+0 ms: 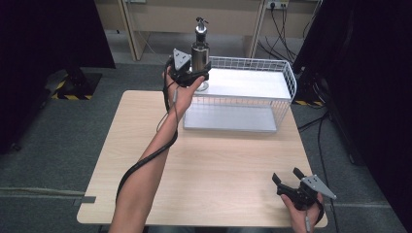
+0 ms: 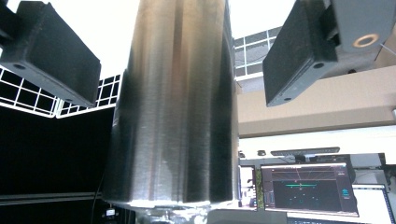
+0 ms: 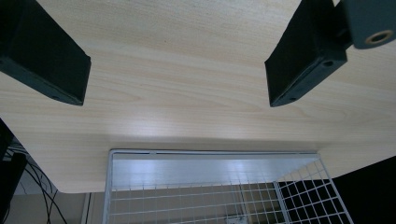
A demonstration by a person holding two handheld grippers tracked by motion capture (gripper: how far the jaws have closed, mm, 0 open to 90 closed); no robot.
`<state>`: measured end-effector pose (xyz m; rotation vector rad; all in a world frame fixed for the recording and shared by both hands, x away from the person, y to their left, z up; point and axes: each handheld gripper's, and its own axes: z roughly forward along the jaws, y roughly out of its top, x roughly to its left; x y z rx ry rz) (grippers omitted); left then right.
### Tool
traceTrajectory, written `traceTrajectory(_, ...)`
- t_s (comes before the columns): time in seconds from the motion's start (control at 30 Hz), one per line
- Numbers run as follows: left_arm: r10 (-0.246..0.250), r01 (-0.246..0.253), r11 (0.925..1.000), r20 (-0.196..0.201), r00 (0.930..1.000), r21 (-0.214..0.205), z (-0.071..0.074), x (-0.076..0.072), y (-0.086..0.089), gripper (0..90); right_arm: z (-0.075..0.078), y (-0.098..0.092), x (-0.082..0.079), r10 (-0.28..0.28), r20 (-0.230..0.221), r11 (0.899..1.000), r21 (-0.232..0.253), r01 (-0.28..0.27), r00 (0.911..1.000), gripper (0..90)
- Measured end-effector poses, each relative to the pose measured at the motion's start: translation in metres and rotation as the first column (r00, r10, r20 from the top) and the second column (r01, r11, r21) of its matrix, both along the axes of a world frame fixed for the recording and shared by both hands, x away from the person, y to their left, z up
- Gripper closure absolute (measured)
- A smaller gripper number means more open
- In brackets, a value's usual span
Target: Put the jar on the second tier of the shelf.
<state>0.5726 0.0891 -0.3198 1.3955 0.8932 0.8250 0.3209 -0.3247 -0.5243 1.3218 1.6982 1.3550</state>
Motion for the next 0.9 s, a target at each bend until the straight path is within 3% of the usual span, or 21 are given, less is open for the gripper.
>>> traceTrajectory(0.27, 0.000, 0.000, 0.9999, -0.009, 1.0000, 0.012, -0.001, -0.004, 0.002, 8.7, 0.000, 0.000, 0.000, 0.000, -0.002, 1.000, 0.001, 0.000, 1.0000, 7.1)
traceTrajectory(0.9, -0.007, 0.007, 0.9997, -0.003, 1.0000, 0.023, -0.005, -0.029, 0.014, 7.5, 0.000, 0.000, 0.000, -0.002, -0.002, 1.000, 0.002, 0.002, 1.0000, 7.0)
